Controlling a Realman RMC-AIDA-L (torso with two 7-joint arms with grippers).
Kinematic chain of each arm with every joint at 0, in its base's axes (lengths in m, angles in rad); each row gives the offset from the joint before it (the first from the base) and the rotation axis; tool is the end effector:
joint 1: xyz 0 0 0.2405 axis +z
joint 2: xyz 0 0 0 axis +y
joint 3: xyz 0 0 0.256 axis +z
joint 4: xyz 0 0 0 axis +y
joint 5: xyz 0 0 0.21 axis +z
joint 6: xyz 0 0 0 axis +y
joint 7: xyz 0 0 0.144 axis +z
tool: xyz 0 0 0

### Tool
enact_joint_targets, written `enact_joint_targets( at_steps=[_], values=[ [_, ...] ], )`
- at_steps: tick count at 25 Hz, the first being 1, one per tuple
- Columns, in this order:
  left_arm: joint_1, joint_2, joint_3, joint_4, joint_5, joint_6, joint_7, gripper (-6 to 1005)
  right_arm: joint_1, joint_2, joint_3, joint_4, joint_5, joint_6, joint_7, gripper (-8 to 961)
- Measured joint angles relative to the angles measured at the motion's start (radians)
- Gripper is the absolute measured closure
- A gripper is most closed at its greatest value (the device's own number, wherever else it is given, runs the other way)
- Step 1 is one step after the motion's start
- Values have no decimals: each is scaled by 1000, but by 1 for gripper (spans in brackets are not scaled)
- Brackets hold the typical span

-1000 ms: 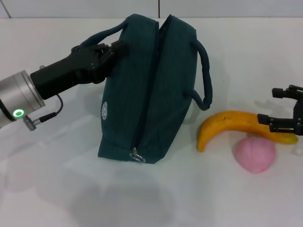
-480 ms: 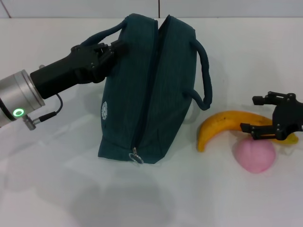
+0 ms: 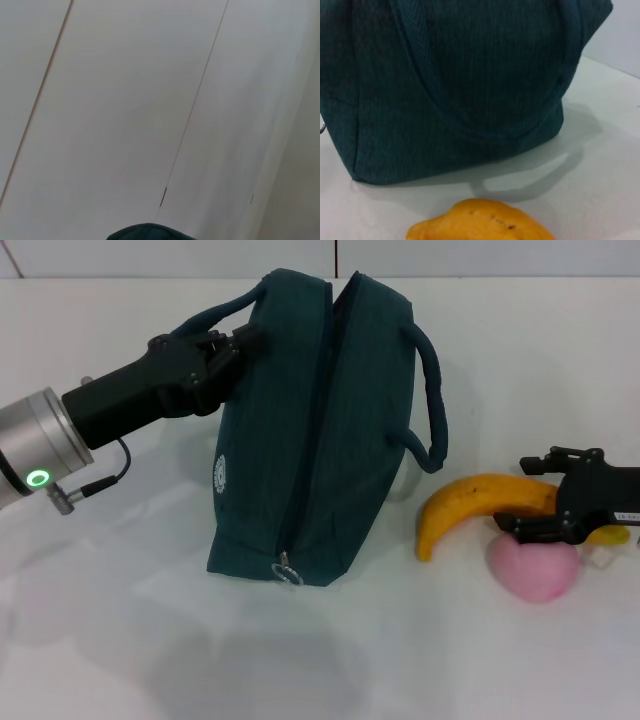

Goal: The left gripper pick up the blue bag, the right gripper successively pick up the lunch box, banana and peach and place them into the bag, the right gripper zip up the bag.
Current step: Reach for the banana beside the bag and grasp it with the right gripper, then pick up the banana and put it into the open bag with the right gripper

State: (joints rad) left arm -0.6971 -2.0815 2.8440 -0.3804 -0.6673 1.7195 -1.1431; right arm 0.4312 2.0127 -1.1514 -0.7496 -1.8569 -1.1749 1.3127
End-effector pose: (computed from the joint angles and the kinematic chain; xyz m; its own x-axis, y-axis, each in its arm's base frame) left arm -0.2533 0.3349 0.0038 0.5206 0.2491 0.8167 0.5744 -0.8099 -0.1191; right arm 0.2896 0.3447 -0.0118 0.9492 -0.2288 -0.2160 -0.2972 -0.8774 -0.3767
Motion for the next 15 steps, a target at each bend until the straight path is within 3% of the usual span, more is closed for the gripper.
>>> enact_joint_targets(
  at_steps=[11,15],
  values=[
    [-1,-1,0,0,0,0,0,957,13,-1,-16,12,-6,5,27,115],
    [0,-2,0,0,0,0,0,957,17,-3,-16,14,-9,4,37,250]
  ],
)
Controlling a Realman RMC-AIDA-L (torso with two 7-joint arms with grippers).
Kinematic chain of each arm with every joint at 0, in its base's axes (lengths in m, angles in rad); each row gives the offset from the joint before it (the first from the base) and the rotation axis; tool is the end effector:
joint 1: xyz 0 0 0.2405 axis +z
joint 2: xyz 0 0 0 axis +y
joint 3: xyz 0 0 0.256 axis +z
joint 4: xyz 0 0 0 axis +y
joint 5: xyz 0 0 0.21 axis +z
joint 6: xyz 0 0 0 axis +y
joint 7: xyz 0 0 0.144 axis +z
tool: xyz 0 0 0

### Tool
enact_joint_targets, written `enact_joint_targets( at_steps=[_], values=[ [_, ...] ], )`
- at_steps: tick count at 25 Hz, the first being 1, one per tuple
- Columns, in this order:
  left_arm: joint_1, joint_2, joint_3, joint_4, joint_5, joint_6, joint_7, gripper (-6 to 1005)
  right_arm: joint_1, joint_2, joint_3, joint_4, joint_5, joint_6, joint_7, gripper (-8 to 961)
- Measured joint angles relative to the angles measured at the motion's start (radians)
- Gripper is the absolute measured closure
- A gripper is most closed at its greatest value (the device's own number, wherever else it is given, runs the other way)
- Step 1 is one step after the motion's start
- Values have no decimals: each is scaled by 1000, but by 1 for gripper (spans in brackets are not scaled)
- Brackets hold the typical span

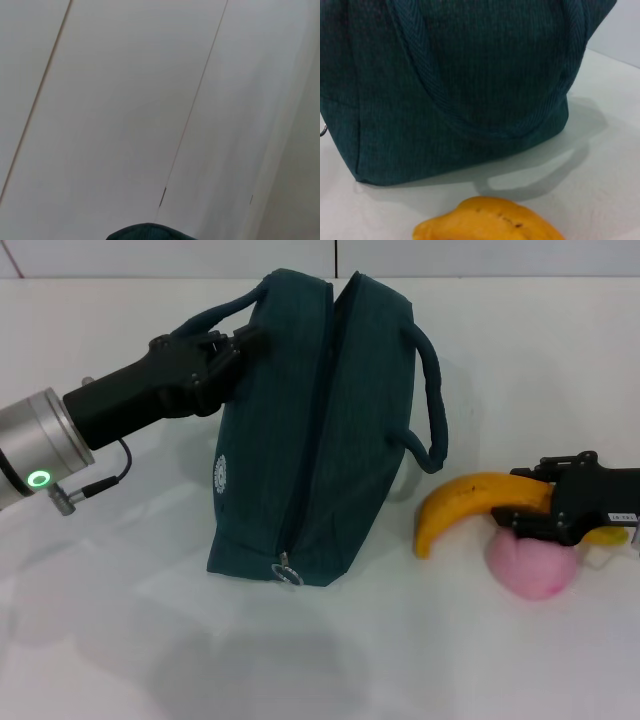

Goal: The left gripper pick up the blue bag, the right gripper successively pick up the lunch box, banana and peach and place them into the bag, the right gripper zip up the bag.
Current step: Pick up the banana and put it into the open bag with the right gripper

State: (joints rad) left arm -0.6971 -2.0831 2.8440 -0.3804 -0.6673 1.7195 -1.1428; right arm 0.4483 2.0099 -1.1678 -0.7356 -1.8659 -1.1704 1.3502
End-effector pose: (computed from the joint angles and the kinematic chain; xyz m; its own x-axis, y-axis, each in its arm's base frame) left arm -0.2530 0.3347 0.0031 0.5197 0.2497 0.8170 0.5743 -0.8101 -0.1178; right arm 0.2873 0.3465 -0.0156 0.9440 -0.2547 -0.2097 -0.3164 -0.8792 -0.3563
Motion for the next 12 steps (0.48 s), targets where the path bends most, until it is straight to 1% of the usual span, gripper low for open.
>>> enact_joint_targets(
  at_steps=[2,7,10,12],
  values=[
    [0,-1,0,0,0,0,0,958,0,0,1,0,0,2,0,318],
    [2,-2,0,0,0,0,0,958,-7,-1,26,-10,5,-2,0,391],
    [2,-2,0,1,0,0,0,958,-9,0,92,-14,21,-26,-5,434],
    [2,-1,0,9,0,0,2,957,-10,-1,155,-12,36,-56,-9,463]
  ],
)
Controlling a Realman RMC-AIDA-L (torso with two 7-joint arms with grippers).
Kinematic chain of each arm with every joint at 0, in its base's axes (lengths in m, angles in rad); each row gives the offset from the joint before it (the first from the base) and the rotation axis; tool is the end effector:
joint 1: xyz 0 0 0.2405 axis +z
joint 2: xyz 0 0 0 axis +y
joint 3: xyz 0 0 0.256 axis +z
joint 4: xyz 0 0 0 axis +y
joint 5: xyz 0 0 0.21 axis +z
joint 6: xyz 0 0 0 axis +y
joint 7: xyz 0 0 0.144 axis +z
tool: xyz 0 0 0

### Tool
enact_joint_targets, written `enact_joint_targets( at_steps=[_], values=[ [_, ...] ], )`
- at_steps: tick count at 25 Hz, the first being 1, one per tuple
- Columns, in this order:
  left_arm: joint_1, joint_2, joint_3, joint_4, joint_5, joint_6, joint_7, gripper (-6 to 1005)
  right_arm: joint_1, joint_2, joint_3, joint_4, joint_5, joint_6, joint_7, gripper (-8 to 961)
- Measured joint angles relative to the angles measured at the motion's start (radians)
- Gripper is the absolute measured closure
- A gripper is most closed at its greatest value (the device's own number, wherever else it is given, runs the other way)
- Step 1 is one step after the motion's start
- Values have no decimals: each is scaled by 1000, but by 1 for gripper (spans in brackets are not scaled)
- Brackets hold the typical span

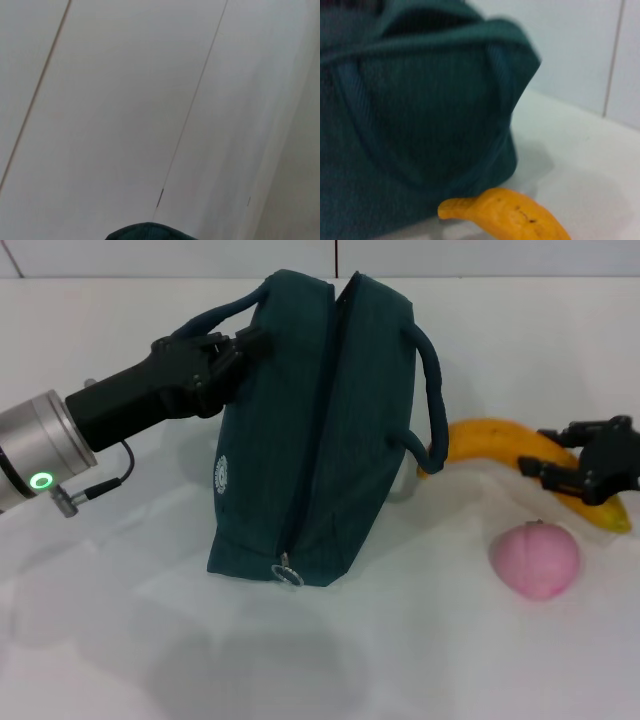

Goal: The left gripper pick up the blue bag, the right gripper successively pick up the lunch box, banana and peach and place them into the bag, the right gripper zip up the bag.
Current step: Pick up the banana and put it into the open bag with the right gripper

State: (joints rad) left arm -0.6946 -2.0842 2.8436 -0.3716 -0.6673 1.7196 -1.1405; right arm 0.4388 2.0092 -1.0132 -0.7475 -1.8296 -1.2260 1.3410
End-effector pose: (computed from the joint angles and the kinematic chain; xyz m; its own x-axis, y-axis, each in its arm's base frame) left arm -0.2524 0.3336 0.0013 0.5141 0.2520 0.8199 0.5744 -0.8110 -0.1109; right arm 0.2888 0.3531 0.0127 0.9040 -0.2618 -0.3380 -0.3914 -0.8250 -0.4076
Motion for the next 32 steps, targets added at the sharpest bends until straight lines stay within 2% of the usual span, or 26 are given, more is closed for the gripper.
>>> enact_joint_targets(
  at_steps=[3,7,10,12,14,16,20,22,27,29,32],
  values=[
    [2,2,-1,15,0,3,17,957,-4,-2,83,2,14,-47,-18,544],
    [3,2,-1,18,0,9,25,957,-15,1,186,11,67,-82,-65,542],
    [3,3,0,33,1,26,25,958,-24,2,260,50,189,-74,-120,543],
    [3,4,0,39,5,61,25,958,-24,2,274,60,217,-73,-135,543],
    [3,7,0,37,15,109,25,958,-23,2,293,84,339,-81,-197,544],
    [-5,20,0,36,51,174,9,958,-16,2,289,78,360,-101,-206,544],
    [-12,28,0,40,77,208,-16,958,10,-2,277,16,351,-175,-206,543],
    [-12,28,0,40,79,212,-23,958,23,-11,237,-40,326,-210,-202,543],
    [-5,24,0,39,67,210,-25,958,72,-50,86,-236,177,-275,-116,543],
    [-2,23,0,35,61,208,-25,957,113,-63,60,-288,98,-326,-78,544],
    [0,23,-1,35,54,200,-25,957,166,-70,56,-326,14,-416,-55,544]
  ],
)
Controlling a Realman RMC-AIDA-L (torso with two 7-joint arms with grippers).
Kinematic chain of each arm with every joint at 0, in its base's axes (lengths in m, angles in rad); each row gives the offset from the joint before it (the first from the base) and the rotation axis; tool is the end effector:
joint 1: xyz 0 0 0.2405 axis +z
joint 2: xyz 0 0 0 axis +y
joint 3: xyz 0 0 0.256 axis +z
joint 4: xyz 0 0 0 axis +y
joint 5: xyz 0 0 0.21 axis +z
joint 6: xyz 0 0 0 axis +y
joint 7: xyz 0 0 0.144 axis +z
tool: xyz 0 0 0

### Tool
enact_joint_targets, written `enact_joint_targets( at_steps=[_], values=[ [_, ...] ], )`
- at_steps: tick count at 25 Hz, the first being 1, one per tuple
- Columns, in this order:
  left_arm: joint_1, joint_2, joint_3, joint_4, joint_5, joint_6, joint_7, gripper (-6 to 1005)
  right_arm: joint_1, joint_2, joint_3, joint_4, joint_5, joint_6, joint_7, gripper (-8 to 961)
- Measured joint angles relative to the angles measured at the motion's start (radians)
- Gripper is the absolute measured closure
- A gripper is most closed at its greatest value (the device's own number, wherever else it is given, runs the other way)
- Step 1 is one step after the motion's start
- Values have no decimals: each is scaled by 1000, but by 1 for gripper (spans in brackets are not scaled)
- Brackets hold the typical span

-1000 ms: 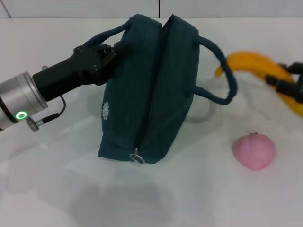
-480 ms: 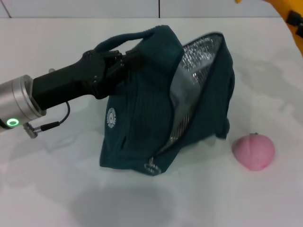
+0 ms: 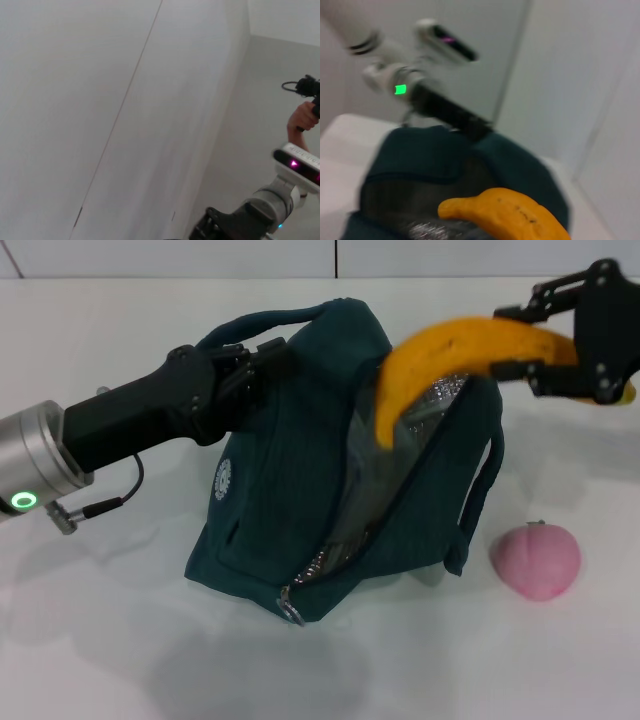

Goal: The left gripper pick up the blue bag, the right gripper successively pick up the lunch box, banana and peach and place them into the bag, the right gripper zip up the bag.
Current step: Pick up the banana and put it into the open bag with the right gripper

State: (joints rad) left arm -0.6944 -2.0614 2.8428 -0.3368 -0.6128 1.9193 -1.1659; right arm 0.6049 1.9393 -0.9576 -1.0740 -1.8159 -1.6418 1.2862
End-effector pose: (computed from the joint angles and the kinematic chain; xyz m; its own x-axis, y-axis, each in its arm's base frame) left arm -0.2344 0.3117 0.0081 0.4638 0.2686 0.8442 0.4428 -0.8956 0.0417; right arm 0.1668 0.3709 0.0820 0.9143 0.2840 -0.2888 0.1827 -0.9256 -0.3316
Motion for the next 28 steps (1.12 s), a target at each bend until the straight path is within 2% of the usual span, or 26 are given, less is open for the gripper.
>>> enact_joint_targets(
  at_steps=[2,6,9,11,13,20,25,28],
  values=[
    [2,0,0,0,-4,-4,0,957,33,2,-1,-30,-53,-46,19,544],
    [5,-2,0,1,-13,-12,3,957,86,22,-51,-98,-144,-61,64,543],
    [6,-3,0,4,-17,-23,6,957,130,44,-112,-138,-201,-47,97,543],
    [4,-5,0,4,-17,-30,7,958,161,66,-132,-155,-223,-43,109,543],
    [0,-8,0,4,-19,-40,7,958,189,73,-161,-161,-226,-35,134,542],
    [-11,-19,0,4,-32,-71,12,958,283,74,-302,-137,-282,18,255,523],
    [-9,-20,0,4,-42,-77,20,958,283,74,-319,-134,-281,30,259,492],
    [-5,-20,0,4,-43,-84,20,957,258,74,-315,-145,-272,59,253,473]
  ],
)
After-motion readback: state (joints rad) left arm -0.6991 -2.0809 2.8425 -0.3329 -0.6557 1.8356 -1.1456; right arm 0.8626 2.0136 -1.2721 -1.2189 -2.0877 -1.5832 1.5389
